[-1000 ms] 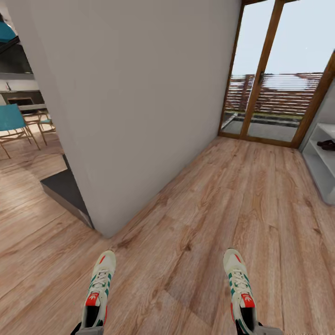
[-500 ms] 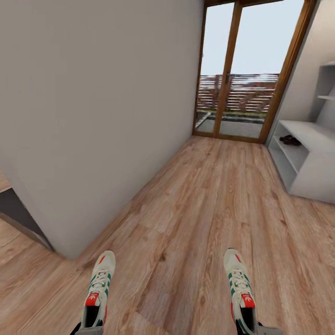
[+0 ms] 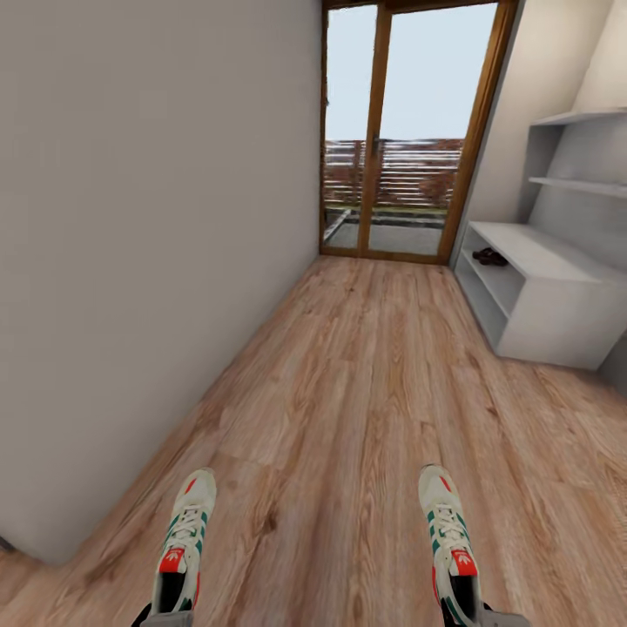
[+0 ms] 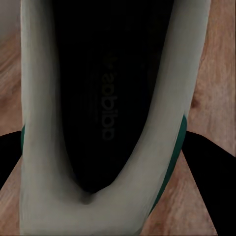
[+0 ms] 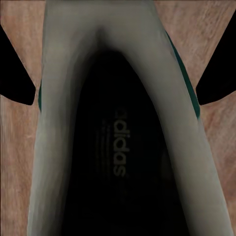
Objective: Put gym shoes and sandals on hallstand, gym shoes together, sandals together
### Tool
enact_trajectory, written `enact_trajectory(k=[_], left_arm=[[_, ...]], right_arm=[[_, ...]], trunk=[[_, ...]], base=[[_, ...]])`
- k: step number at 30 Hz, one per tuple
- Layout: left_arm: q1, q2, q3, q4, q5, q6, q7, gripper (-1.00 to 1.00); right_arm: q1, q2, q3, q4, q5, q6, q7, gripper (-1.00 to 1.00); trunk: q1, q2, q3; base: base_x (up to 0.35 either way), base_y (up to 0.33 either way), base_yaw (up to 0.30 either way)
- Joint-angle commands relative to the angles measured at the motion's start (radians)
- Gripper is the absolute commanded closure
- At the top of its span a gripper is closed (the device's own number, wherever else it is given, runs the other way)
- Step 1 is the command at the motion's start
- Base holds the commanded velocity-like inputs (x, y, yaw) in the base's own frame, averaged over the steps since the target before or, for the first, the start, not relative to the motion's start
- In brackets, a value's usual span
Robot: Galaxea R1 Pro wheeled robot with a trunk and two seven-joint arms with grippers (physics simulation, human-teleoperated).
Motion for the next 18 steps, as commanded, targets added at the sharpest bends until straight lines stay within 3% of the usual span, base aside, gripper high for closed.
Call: enact_trajectory(k=[1, 14, 18], left_arm=[[0.000, -0.001, 0.007, 0.000, -0.001, -0.003, -0.007, 1.00], [0.000, -0.001, 0.007, 0.000, 0.002, -0.003, -0.006, 1.00], [0.000, -0.001, 0.007, 0.000, 0.002, -0.003, -0.007, 1.00]], right_arm=[[-0.001, 0.001, -0.005, 0.001, 0.002, -0.003, 0.005, 1.00], [-0.001, 0.000, -0.005, 0.001, 0.002, -0.003, 0.006, 1.00], [-0.001, -0.001, -0.006, 0.001, 0.002, -0.003, 0.010, 1.00]], trunk=[[0.000, 0.000, -0.001], [0.000, 0.000, -0.001], [0.000, 0.000, -0.001]], base=[[0.336, 0.000, -0.300], [0.336, 0.045, -0.294], [0.336, 0.084, -0.070]])
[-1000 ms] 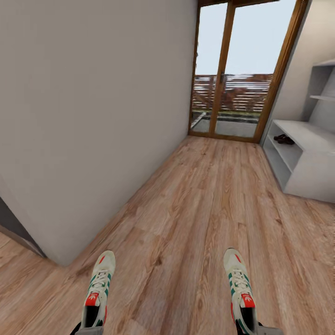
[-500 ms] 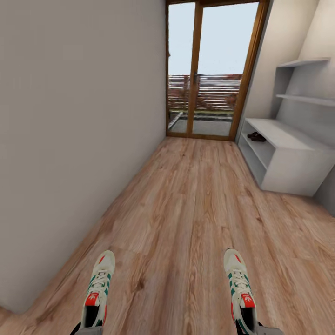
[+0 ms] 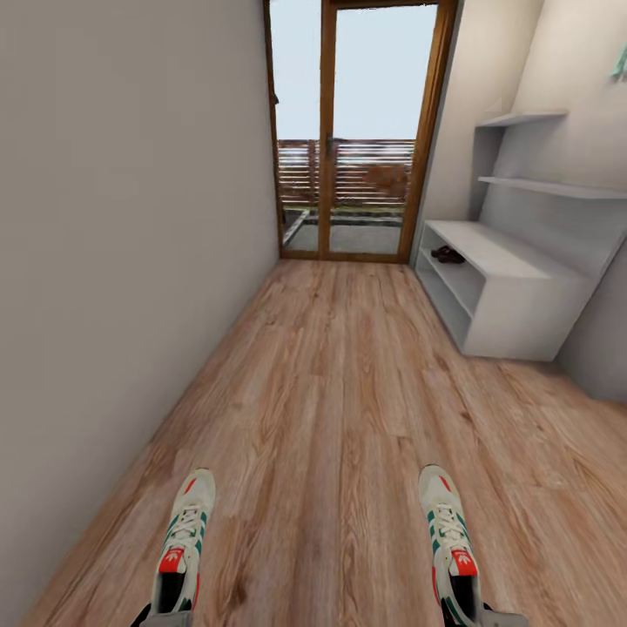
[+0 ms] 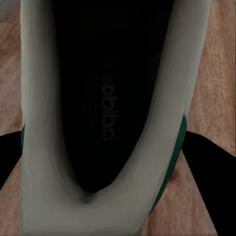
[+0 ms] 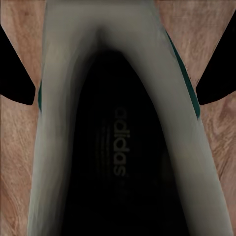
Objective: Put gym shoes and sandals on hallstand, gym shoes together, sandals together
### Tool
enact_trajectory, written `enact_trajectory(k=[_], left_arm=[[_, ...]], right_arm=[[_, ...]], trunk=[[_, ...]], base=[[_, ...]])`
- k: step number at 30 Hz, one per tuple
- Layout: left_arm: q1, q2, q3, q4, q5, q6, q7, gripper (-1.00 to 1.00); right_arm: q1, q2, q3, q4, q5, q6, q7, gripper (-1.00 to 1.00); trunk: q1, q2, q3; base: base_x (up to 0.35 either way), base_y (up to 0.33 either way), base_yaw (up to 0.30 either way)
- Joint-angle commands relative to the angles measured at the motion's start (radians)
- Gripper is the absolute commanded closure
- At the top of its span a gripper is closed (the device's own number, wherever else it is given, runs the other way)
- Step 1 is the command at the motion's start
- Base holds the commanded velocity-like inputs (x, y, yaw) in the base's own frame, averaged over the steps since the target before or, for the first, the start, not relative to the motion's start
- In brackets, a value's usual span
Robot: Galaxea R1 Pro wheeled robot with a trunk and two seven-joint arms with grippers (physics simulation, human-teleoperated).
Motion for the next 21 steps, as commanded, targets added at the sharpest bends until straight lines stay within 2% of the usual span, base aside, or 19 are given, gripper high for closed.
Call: enact_trajectory(k=[1, 21], left_arm=[[-0.001, -0.001, 0.006, 0.001, -0.001, -0.003, -0.006, 1.00], [-0.001, 0.001, 0.006, 0.001, -0.002, -0.003, -0.006, 1.00]], right_arm=[[-0.001, 0.000, -0.005, 0.000, 0.002, -0.003, 0.006, 1.00], [-0.001, -0.001, -0.006, 0.002, 0.003, -0.002, 0.008, 1.00]], trunk=[[0.000, 0.000, -0.001], [0.000, 0.000, -0.001]], base=[[0.336, 0.041, -0.025], [0.336, 0.003, -0.002]])
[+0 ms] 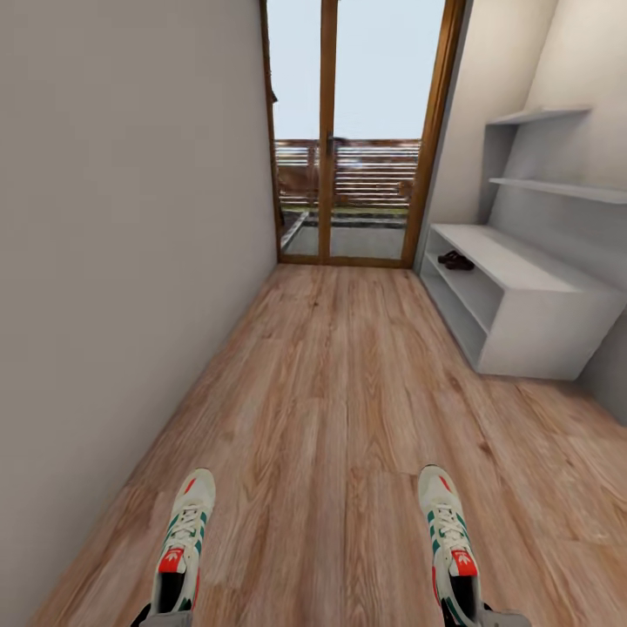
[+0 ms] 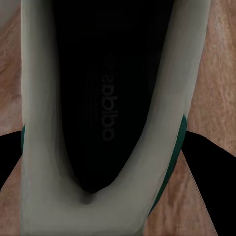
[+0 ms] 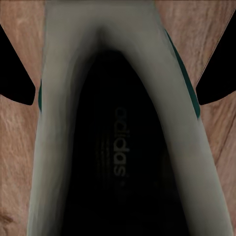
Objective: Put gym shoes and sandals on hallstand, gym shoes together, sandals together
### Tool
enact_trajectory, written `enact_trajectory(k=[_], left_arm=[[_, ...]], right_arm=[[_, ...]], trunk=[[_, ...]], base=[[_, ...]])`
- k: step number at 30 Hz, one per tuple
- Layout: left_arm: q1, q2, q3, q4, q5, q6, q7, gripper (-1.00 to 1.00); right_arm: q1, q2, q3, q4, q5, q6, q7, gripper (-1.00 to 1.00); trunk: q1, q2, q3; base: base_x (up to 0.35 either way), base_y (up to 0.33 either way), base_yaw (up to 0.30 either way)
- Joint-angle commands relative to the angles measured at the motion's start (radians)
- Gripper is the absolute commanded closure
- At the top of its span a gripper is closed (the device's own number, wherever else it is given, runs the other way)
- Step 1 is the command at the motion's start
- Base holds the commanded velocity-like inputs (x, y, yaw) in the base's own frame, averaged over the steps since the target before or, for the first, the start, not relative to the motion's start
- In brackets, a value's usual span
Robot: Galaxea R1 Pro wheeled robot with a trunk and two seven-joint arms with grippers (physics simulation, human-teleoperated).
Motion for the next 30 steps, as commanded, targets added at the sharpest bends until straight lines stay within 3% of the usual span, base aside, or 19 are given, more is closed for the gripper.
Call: enact_trajectory(k=[1, 30], left_arm=[[-0.001, 0.000, 0.006, 0.001, -0.001, -0.003, -0.006, 1.00], [0.000, -0.001, 0.006, 0.001, 0.000, -0.003, -0.006, 1.00]], right_arm=[[-0.001, 0.001, -0.005, 0.001, 0.002, -0.003, 0.006, 1.00], [-0.001, 0.002, -0.004, 0.001, 0.004, -0.003, 0.004, 1.00]], trunk=[[0.000, 0.000, -0.001], [0.000, 0.000, -0.001]], base=[[0.336, 0.000, 0.000], [0.336, 0.000, 0.000]])
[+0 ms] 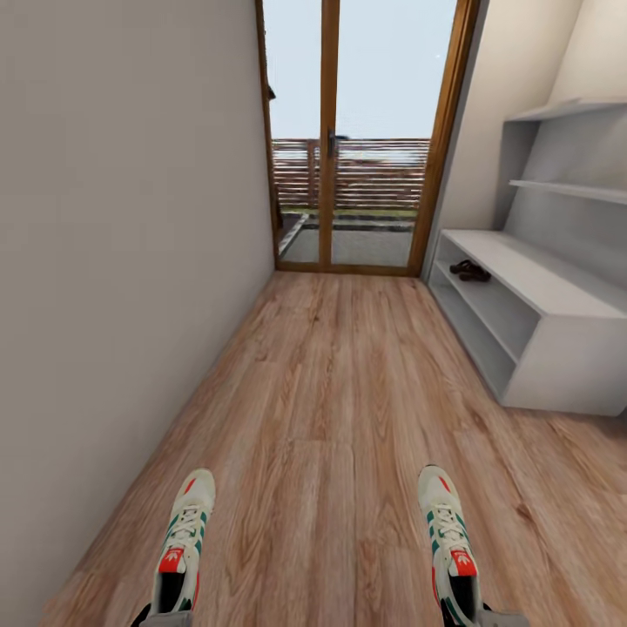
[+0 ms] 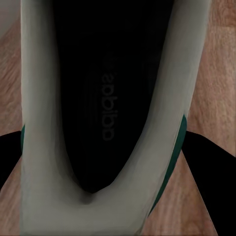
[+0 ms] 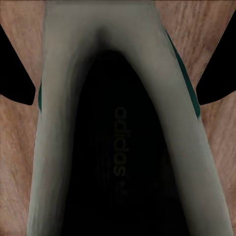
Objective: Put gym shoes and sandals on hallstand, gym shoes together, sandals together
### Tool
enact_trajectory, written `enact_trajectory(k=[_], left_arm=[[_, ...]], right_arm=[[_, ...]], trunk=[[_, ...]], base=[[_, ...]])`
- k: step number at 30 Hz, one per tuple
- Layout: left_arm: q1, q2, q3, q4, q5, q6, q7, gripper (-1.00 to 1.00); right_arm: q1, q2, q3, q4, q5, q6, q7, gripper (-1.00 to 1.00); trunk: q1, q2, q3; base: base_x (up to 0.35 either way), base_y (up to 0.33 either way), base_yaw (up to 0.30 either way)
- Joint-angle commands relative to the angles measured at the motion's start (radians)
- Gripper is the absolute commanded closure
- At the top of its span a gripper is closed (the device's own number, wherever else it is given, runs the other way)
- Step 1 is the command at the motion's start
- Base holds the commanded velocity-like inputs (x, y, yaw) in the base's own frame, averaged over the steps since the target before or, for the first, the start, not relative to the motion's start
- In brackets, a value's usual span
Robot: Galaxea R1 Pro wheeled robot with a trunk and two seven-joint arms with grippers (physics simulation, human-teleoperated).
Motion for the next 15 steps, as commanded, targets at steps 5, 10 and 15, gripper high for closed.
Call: enact_trajectory(k=[5, 10, 15], left_arm=[[-0.001, -0.001, 0.006, 0.001, -0.001, -0.003, -0.006, 1.00], [-0.001, -0.001, 0.006, 0.001, -0.001, -0.003, -0.007, 1.00], [-0.001, -0.001, 0.006, 0.001, -0.002, -0.003, -0.007, 1.00]], right_arm=[[-0.001, 0.001, -0.005, 0.001, 0.002, -0.003, 0.006, 1.00], [-0.001, 0.001, -0.005, 0.001, 0.002, -0.003, 0.006, 1.00], [-0.001, 0.001, -0.005, 0.001, 0.002, -0.003, 0.006, 1.00]], trunk=[[0.000, 0.000, -0.001], [0.000, 0.000, -0.001], [0.000, 0.000, -0.001]], base=[[0.336, 0.000, 0.000], [0.336, 0.000, 0.000], [0.336, 0.000, 0.000]])
